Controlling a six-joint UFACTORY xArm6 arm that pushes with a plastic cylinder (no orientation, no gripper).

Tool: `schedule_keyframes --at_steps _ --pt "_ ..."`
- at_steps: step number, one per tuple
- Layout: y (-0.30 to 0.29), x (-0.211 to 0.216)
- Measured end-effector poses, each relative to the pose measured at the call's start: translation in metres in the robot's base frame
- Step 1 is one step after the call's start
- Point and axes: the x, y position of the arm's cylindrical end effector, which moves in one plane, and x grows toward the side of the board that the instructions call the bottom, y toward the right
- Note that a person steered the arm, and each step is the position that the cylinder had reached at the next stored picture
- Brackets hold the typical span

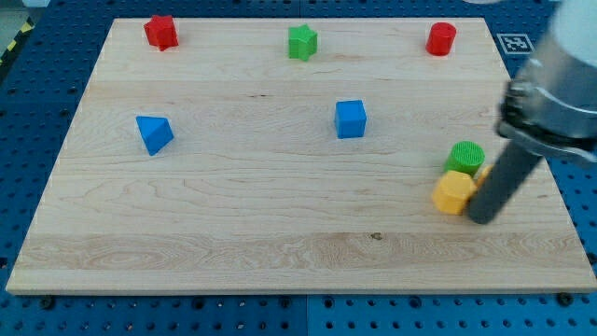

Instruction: Move the yellow hexagon to the left of the green circle

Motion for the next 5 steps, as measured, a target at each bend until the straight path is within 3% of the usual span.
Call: schedule_keyframes --at_steps 1,3,4,5 --pt "-0.051 -0.007" --pt "-0.053 -0.009" --pt "-0.053 -0.049" --pt "-0.054 -0.060"
